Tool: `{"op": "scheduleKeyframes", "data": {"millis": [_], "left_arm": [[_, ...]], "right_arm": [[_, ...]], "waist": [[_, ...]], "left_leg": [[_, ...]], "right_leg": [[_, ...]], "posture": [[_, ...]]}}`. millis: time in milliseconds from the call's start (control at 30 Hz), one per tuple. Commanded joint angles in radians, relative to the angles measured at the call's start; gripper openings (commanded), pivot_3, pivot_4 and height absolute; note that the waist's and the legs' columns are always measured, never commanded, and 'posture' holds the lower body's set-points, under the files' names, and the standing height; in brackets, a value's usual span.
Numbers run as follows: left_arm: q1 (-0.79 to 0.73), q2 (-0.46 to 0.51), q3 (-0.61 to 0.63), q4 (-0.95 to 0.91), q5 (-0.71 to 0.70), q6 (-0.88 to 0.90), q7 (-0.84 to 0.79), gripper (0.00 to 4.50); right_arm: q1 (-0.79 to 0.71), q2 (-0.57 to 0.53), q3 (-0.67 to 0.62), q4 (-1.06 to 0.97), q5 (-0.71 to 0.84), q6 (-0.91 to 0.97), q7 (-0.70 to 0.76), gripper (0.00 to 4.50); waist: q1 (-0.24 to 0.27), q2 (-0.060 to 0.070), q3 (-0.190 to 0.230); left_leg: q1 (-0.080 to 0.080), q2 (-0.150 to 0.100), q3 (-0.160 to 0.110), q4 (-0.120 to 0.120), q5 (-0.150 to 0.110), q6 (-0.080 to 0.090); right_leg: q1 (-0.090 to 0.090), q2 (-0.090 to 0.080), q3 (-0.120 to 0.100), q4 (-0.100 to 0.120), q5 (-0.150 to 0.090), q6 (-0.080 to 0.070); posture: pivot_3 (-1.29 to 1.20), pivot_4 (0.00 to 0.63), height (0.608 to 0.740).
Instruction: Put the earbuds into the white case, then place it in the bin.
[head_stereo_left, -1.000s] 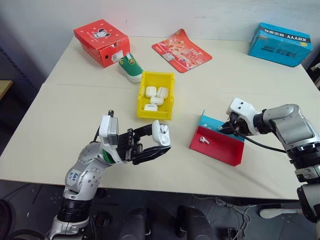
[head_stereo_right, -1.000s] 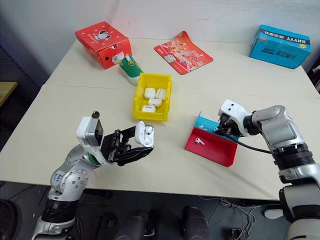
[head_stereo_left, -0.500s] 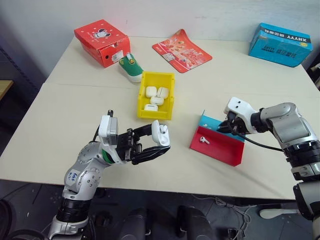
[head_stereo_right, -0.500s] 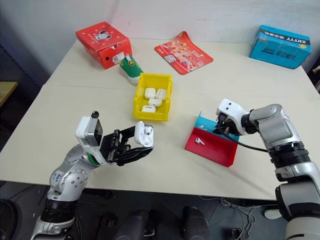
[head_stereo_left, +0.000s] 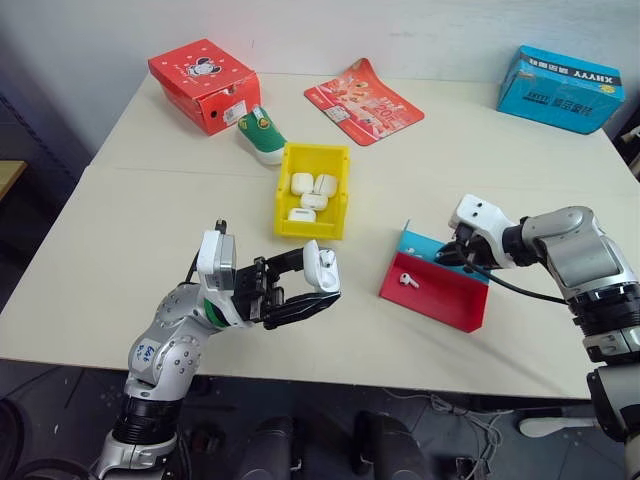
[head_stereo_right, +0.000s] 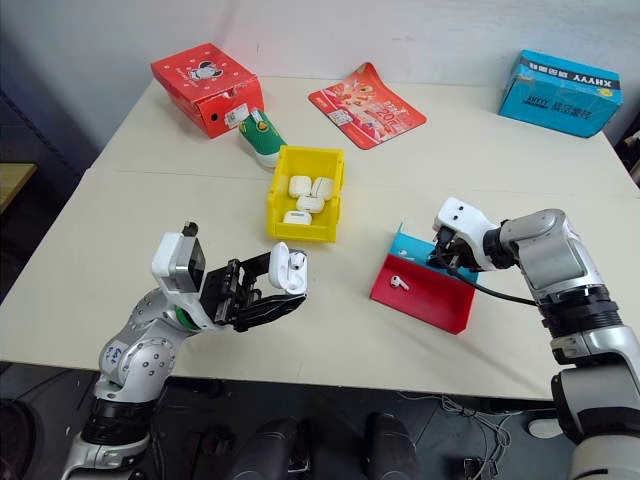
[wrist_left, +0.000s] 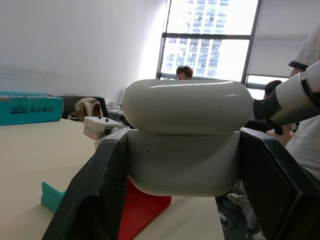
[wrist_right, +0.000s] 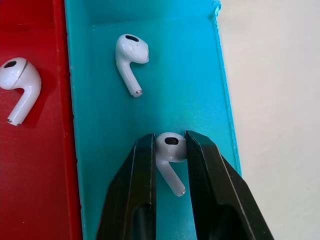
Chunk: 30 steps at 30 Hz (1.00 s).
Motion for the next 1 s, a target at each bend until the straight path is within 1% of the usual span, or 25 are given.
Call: {"op": "scheduleKeyframes", "data": {"millis": [33, 67, 100, 133, 167, 200, 267, 333, 400, 433, 500, 600, 667, 867, 1000], "left_arm": [[-0.037, -0.014, 0.004, -0.009, -0.01, -0.021, -0.012, 2.82], [-0.042, -0.016, 0.005, -0.004, -0.011, -0.021, -0.015, 2.82], [-0.055, -0.022, 0.004, 0.009, -0.01, -0.025, -0.021, 2.82], [-0.067, -0.028, 0.002, 0.022, -0.007, -0.029, -0.026, 2.82], [-0.079, -0.036, 0.0, 0.036, -0.002, -0.035, -0.03, 2.82], [-0.094, -0.049, -0.006, 0.054, 0.003, -0.041, -0.034, 2.82], [-0.115, -0.068, -0.016, 0.081, 0.014, -0.055, -0.038, 2.82], [-0.139, -0.096, -0.025, 0.111, 0.036, -0.079, -0.03, 2.82], [-0.156, -0.117, -0.029, 0.127, 0.049, -0.091, -0.023, 2.82], [-0.164, -0.126, -0.032, 0.132, 0.054, -0.092, -0.02, 2.82], [-0.176, -0.138, -0.037, 0.139, 0.06, -0.095, -0.018, 2.82], [-0.186, -0.158, -0.036, 0.145, 0.063, -0.094, -0.009, 2.82], [-0.194, -0.173, -0.034, 0.153, 0.066, -0.096, 0.004, 2.82], [-0.2, -0.202, -0.037, 0.154, 0.073, -0.101, 0.027, 2.82], [-0.2, -0.211, -0.037, 0.15, 0.072, -0.098, 0.036, 2.82]], "right_arm": [[0.004, -0.038, -0.178, -0.087, 0.172, 0.009, 0.09, 0.43], [0.012, -0.036, -0.223, -0.115, 0.227, 0.028, 0.111, 0.43], [0.028, -0.024, -0.294, -0.17, 0.321, 0.086, 0.129, 0.43], [0.044, -0.005, -0.364, -0.225, 0.414, 0.155, 0.128, 0.43], [0.053, 0.036, -0.443, -0.274, 0.522, 0.236, 0.096, 0.43], [0.062, 0.117, -0.541, -0.342, 0.664, 0.323, 0.002, 0.43], [0.081, 0.234, -0.645, -0.457, 0.85, 0.434, -0.148, 0.43], [0.1, 0.342, -0.693, -0.57, 1.031, 0.504, -0.31, 0.43], [0.116, 0.411, -0.713, -0.639, 1.199, 0.541, -0.461, 0.43], [0.128, 0.438, -0.709, -0.665, 1.29, 0.548, -0.538, 0.43], [0.153, 0.464, -0.692, -0.709, 1.417, 0.537, -0.652, 0.43], [0.199, 0.449, -0.65, -0.767, 1.49, 0.52, -0.715, 0.43], [0.226, 0.434, -0.625, -0.796, 1.501, 0.503, -0.72, 0.43], [0.291, 0.431, -0.545, -0.858, 1.478, 0.437, -0.72, 0.43], [0.315, 0.413, -0.505, -0.869, 1.446, 0.408, -0.695, 0.43]], "waist": [[0.001, 0.0, 0.0], [0.003, 0.0, 0.0], [0.002, 0.0, 0.0], [0.003, 0.0, 0.0], [0.003, 0.0, 0.0], [0.003, 0.0, 0.0], [-0.002, -0.001, -0.001], [-0.002, -0.001, -0.001], [-0.001, -0.001, -0.001], [-0.001, -0.001, -0.001], [0.001, -0.001, -0.001], [0.003, -0.001, -0.001], [0.0, -0.001, -0.001], [-0.002, -0.001, -0.001], [-0.001, -0.001, -0.001]], "left_leg": [[0.0, 0.0, 0.0, 0.0, 0.0, 0.0], [0.0, 0.0, 0.0, 0.0, 0.0, 0.0], [0.0, 0.0, 0.0, 0.0, 0.0, 0.0], [0.0, 0.0, 0.0, 0.0, 0.0, 0.0], [0.0, 0.0, -0.001, 0.0, 0.0, 0.0], [0.0, 0.0, -0.001, 0.0, 0.0, 0.0], [0.0, 0.001, -0.002, 0.0, 0.0, 0.0], [0.0, 0.001, -0.002, 0.0, 0.0, 0.0], [0.0, 0.001, -0.003, 0.0, 0.0, -0.001], [0.0, 0.001, -0.002, 0.0, 0.0, -0.001], [0.0, 0.001, -0.002, 0.0, 0.0, 0.0], [-0.001, 0.0, -0.002, 0.0, -0.001, 0.001], [-0.001, 0.0, -0.001, 0.0, -0.002, 0.002], [-0.001, 0.0, 0.0, 0.0, -0.002, 0.002], [-0.001, 0.0, 0.0, 0.0, -0.001, 0.003]], "right_leg": [[0.0, 0.0, 0.0, 0.0, 0.0, 0.0], [0.0, 0.0, 0.0, 0.0, 0.0, 0.0], [0.0, 0.0, 0.0, 0.0, 0.0, 0.0], [0.0, 0.0, 0.0, 0.0, 0.0, 0.0], [0.0, 0.0, -0.001, 0.0, 0.0, 0.0], [0.0, 0.0, -0.001, 0.0, 0.0, 0.0], [0.001, 0.0, -0.001, 0.0, 0.0, 0.0], [0.001, 0.0, 0.0, 0.001, 0.0, 0.0], [-0.001, 0.0, 0.0, 0.002, 0.0, -0.001], [-0.001, 0.0, 0.001, 0.003, 0.0, -0.001], [-0.001, -0.001, 0.001, 0.003, 0.0, -0.001], [-0.001, -0.001, 0.001, 0.002, 0.0, -0.001], [-0.001, -0.001, 0.002, 0.001, 0.0, -0.001], [-0.001, -0.001, 0.002, 0.002, 0.0, -0.001], [-0.001, -0.001, 0.002, 0.002, 0.0, -0.001]], "posture": [[0.0, 0.15, 0.74], [0.0, 0.15, 0.74], [0.0, 0.15, 0.74], [0.0, 0.15, 0.74], [0.0, 0.15, 0.74], [0.0, 0.15, 0.74], [0.0, 0.15, 0.74], [0.0, 0.15, 0.74], [0.0, 0.15, 0.74], [0.0, 0.15, 0.74], [0.0, 0.15, 0.74], [0.0, 0.15, 0.74], [0.0, 0.15, 0.74], [0.0, 0.15, 0.74], [0.0, 0.15, 0.74]]}}
